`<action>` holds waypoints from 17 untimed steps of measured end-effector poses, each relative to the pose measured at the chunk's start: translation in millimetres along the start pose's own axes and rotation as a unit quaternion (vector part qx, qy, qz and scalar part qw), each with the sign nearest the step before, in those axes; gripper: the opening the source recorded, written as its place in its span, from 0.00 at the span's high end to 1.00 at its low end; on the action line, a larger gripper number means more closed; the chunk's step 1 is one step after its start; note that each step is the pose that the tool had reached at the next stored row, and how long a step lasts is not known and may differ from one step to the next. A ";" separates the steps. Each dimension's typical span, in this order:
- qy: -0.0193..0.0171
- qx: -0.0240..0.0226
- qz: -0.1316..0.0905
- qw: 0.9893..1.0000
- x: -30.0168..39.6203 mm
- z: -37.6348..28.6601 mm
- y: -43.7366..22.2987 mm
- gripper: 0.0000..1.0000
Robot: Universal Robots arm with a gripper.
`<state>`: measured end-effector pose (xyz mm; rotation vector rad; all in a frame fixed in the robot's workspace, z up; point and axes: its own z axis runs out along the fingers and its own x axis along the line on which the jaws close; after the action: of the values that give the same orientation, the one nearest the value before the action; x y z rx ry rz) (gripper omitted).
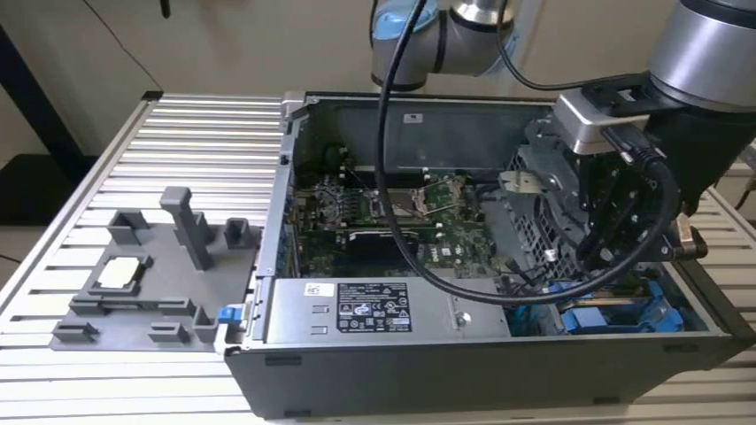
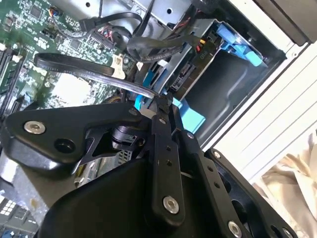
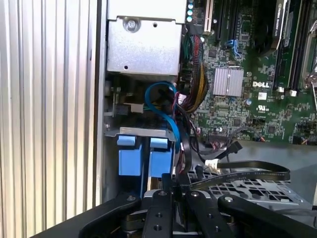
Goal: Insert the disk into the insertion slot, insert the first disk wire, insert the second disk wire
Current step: 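Insert the second disk wire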
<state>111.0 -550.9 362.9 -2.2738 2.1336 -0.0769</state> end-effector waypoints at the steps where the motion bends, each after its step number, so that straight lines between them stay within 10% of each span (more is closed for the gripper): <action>1: 0.000 -0.003 0.000 1.000 0.3 0.2 -1.9 0.84; 17: -0.001 -0.016 0.013 1.000 4.9 8.6 -13.0 0.84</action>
<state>124.7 -555.2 355.0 -2.2616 2.1789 -0.0400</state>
